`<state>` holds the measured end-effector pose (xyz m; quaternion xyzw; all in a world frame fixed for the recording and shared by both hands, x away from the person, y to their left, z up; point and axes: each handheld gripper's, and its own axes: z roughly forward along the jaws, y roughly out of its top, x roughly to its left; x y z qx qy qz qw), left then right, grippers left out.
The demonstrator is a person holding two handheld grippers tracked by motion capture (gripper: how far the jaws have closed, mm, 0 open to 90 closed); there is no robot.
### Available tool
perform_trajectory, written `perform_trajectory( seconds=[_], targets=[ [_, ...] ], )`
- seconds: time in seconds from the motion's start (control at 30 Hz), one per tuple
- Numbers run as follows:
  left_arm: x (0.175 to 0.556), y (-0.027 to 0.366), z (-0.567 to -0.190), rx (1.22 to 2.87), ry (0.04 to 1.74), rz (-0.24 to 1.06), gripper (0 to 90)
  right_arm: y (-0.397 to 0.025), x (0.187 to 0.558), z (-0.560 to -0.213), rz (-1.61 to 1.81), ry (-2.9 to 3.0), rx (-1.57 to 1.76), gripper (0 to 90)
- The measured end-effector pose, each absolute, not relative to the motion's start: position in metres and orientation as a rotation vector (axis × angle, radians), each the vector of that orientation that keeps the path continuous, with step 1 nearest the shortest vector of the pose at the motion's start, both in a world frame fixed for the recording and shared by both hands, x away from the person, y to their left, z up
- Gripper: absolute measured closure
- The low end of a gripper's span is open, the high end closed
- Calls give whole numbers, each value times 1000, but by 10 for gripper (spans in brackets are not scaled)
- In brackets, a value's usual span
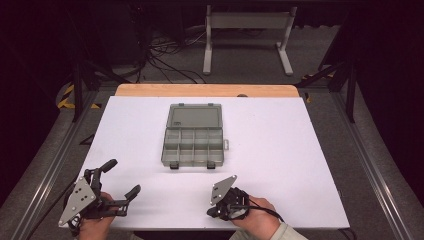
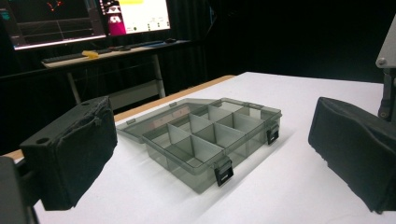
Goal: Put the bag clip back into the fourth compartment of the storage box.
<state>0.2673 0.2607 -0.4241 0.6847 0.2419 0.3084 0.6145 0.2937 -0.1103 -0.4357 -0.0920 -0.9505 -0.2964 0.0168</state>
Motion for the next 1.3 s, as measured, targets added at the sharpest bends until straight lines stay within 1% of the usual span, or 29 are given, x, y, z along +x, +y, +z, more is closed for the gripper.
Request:
perform_trajectory(
  seconds=[0.4, 1.3],
  targets=[
    [267, 261, -424, 1578, 557, 710, 17, -110, 293, -438, -897, -2953, -287, 900],
    [267, 260, -424, 1575, 560, 709, 17, -134, 293, -439, -826, -2989, -363, 900]
  ],
)
